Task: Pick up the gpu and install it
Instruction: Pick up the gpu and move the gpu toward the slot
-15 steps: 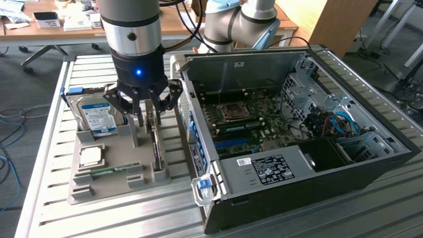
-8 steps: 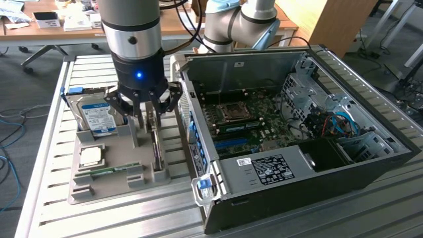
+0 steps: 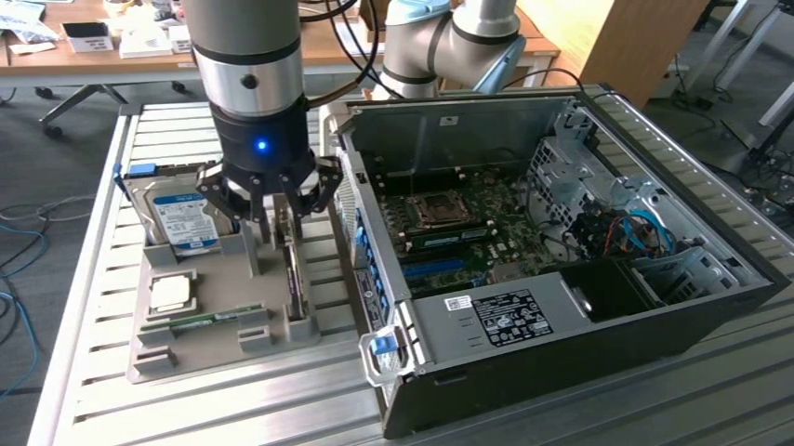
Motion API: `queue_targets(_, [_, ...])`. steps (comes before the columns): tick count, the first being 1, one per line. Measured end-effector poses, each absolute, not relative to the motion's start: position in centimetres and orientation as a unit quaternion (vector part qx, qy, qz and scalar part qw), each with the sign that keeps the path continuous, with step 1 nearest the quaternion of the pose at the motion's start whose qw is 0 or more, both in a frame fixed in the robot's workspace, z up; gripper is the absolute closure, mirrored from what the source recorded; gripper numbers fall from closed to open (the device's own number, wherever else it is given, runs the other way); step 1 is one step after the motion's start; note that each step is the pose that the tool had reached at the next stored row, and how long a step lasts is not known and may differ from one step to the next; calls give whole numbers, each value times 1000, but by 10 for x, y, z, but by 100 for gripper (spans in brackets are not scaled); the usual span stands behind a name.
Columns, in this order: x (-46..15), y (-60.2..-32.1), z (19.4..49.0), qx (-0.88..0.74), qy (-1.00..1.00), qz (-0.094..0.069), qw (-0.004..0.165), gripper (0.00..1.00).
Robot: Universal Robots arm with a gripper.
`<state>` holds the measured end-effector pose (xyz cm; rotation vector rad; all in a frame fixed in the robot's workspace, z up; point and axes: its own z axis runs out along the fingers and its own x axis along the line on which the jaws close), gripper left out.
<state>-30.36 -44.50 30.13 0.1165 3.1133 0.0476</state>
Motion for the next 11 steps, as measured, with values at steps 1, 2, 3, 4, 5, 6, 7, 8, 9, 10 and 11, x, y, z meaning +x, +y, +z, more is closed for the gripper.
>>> queue_targets(1, [-304,-445,301,37,999,15,13,58])
queue_targets(2, [-304,-445,300,37,999,15,13,58])
queue_targets(3, [-304,-445,300,37,999,15,13,58])
queue_targets(4, [-304,-445,300,37,999,15,13,58])
queue_targets(5, [-304,-445,300,37,999,15,13,58])
queue_targets(6, [-304,-445,299,37,999,15,13,58])
queue_targets(7, [-304,-445,299,37,999,15,13,58])
queue_targets(8, [-304,-445,299,37,999,15,13,58])
queue_targets(9, [-304,-445,299,37,999,15,13,58])
queue_targets(10, [-304,-445,298,37,999,15,13,58])
queue_targets(11, [-304,-445,298,37,999,15,13,58])
